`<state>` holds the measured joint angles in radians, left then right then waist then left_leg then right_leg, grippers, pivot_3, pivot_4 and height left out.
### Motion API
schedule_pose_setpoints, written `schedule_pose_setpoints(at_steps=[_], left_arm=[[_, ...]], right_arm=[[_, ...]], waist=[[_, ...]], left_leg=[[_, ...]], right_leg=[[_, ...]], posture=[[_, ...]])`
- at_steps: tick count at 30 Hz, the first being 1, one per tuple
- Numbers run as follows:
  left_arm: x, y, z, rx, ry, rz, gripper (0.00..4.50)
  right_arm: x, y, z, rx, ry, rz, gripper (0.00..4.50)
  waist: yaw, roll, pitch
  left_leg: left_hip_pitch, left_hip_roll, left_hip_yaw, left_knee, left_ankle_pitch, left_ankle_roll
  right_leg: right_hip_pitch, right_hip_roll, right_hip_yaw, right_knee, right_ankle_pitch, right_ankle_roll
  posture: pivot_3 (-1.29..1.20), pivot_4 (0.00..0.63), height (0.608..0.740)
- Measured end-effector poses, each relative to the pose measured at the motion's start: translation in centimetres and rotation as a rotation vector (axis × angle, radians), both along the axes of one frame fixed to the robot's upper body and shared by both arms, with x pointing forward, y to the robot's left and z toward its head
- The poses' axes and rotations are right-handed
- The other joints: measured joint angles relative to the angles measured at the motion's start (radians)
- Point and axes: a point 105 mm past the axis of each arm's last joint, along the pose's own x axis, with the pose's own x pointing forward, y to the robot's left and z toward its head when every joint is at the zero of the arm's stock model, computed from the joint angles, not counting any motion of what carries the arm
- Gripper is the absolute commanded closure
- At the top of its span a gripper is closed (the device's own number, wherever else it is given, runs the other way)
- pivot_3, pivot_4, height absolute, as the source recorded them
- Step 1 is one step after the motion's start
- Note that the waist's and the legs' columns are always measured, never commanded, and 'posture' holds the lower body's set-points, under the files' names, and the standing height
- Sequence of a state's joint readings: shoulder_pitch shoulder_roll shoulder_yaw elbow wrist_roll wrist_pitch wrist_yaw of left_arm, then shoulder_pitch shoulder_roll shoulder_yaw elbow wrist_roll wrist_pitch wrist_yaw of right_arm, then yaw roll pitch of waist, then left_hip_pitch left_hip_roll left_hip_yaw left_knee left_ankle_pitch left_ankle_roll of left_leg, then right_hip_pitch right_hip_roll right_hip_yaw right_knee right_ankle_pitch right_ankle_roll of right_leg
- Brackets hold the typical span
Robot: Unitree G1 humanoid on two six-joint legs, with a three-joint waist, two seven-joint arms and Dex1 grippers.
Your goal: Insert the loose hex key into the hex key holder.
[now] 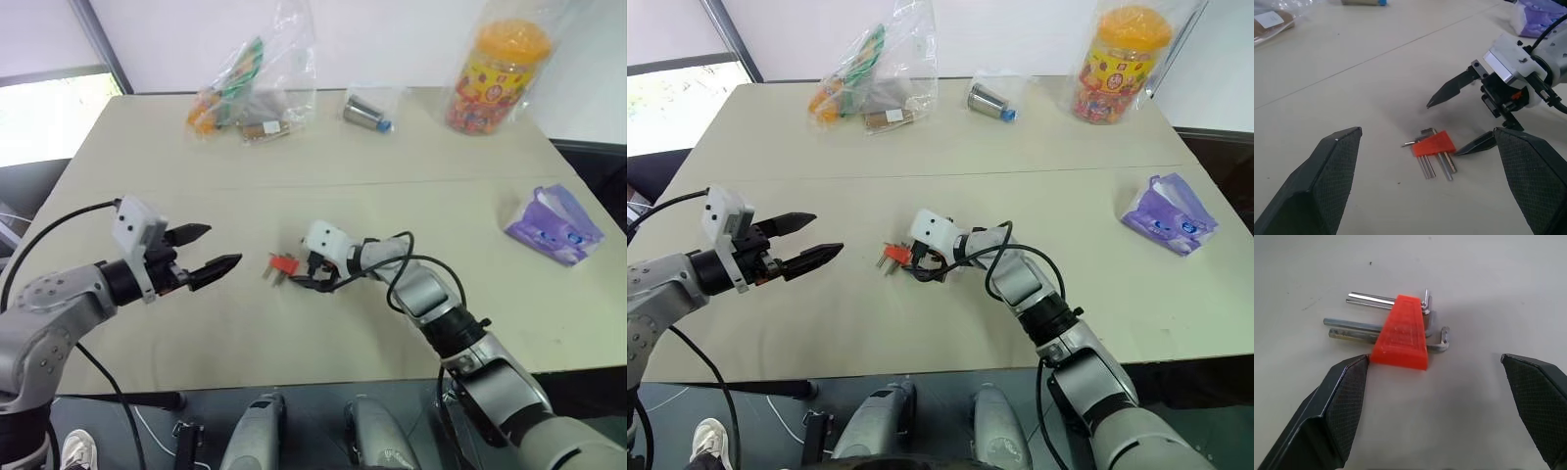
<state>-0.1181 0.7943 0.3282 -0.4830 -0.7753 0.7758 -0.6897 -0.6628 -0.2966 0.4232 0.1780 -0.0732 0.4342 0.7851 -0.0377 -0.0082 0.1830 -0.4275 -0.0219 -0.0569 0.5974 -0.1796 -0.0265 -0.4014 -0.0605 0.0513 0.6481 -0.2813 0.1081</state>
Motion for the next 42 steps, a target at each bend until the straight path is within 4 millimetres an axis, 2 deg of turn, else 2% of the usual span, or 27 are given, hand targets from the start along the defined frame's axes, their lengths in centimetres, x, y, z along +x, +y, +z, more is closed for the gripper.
schedule_pose_setpoints(at_steps=[3,7,8,9,19,22,24,27,29,30,35,39,42], left_arm=[[0.1,-0.1,0.2,0.001,-0.007,-0.002,0.0],[0.1,-0.1,0.2,0.002,-0.007,-0.003,0.0],[0.1,-0.1,0.2,0.002,-0.007,-0.003,0.0],[0.1,-0.1,0.2,0.002,-0.008,-0.003,0.0],[0.1,0.0,0.2,0.003,-0.011,0.005,0.0],[0.2,0.0,0.3,0.004,-0.013,0.009,0.0],[0.3,-0.2,0.4,0.003,-0.016,0.005,0.0],[1.3,-1.7,1.5,-0.026,-0.052,-0.052,0.0],[2.0,-2.4,2.8,-0.058,-0.083,-0.086,0.0],[2.4,-2.7,3.5,-0.076,-0.097,-0.102,0.0],[3.8,-4.0,7.3,-0.146,-0.159,-0.194,0.0],[4.4,-5.0,10.7,-0.215,-0.212,-0.279,0.0],[4.6,-5.5,11.5,-0.253,-0.21,-0.323,0.0]], right_arm=[[-0.3,-0.1,-0.2,0.008,0.012,-0.004,0.9],[-0.8,0.5,-0.7,0.018,0.035,0.008,2.88],[-0.8,0.7,-0.7,0.022,0.038,0.01,3.31],[-0.8,0.8,-0.7,0.025,0.039,0.008,3.45],[-0.9,1.2,-0.7,0.028,0.029,0.012,3.45],[-0.3,0.9,-0.1,-0.011,-0.127,0.034,3.45],[0.7,0.1,1.4,-0.052,-0.282,0.041,3.45],[2.0,-1.5,6.7,-0.146,-0.658,0.099,3.45],[1.8,-1.6,10.0,-0.17,-0.868,0.166,3.45],[1.5,-1.5,10.9,-0.175,-0.94,0.203,3.45],[0.6,-1.8,13.3,-0.221,-1.152,0.353,3.45],[-0.2,-2.1,16.9,-0.217,-1.32,0.444,3.45],[-0.5,-2.5,19.0,-0.21,-1.409,0.467,3.45]], waist=[[0.0,0.0,0.0],[-0.002,0.0,0.0],[-0.003,0.0,0.0],[-0.003,0.0,0.0],[-0.006,-0.001,0.0],[-0.005,-0.001,0.0],[-0.002,-0.001,0.0],[0.009,-0.004,0.003],[0.011,-0.006,0.003],[0.012,-0.006,0.003],[0.014,-0.007,0.006],[0.014,-0.009,0.009],[0.013,-0.009,0.009]], left_leg=[[0.0,0.0,0.0,0.0,0.0,0.0],[0.001,0.0,0.0,0.0,0.0,0.0],[0.002,0.0,0.0,0.0,0.0,0.0],[0.002,0.0,0.0,0.0,0.0,0.0],[0.003,0.001,0.0,0.0,0.0,0.0],[0.002,0.0,0.0,0.0,0.0,0.0],[0.001,-0.001,0.0,0.0,0.0,0.0],[0.001,-0.002,0.0,0.0,0.001,-0.002],[0.001,-0.001,0.0,0.0,0.001,-0.002],[0.001,-0.001,0.0,0.0,0.001,-0.002],[0.001,-0.001,0.0,0.0,0.001,-0.002],[0.001,0.0,0.0,0.0,0.002,-0.002],[0.001,0.0,0.0,0.0,0.002,-0.002]], right_leg=[[0.0,0.0,0.0,0.0,0.0,0.0],[0.001,0.0,0.0,0.0,0.0,-0.001],[0.002,0.0,0.0,0.0,-0.001,-0.001],[0.002,0.0,0.0,0.0,-0.001,-0.001],[0.002,0.0,0.0,0.0,-0.001,-0.001],[0.001,0.0,0.0,0.0,-0.001,-0.001],[0.001,0.0,0.0,0.0,0.0,-0.001],[0.001,0.0,0.0,0.0,0.0,0.0],[0.001,0.0,-0.001,0.0,0.001,0.001],[0.001,0.001,-0.001,0.0,0.001,0.002],[0.001,0.002,-0.001,0.0,0.001,0.002],[0.001,0.002,-0.001,0.0,0.001,0.002],[0.001,0.002,-0.001,0.0,0.001,0.002]], posture=[[0.0,0.15,0.74],[0.0,0.15,0.74],[0.0,0.15,0.74],[0.0,0.15,0.74],[0.0,0.15,0.74],[0.0,0.15,0.74],[0.0,0.15,0.74],[0.0,0.15,0.74],[0.0,0.15,0.74],[0.0,0.15,0.74],[0.0,0.15,0.74],[0.0,0.15,0.74],[0.0,0.15,0.74]])
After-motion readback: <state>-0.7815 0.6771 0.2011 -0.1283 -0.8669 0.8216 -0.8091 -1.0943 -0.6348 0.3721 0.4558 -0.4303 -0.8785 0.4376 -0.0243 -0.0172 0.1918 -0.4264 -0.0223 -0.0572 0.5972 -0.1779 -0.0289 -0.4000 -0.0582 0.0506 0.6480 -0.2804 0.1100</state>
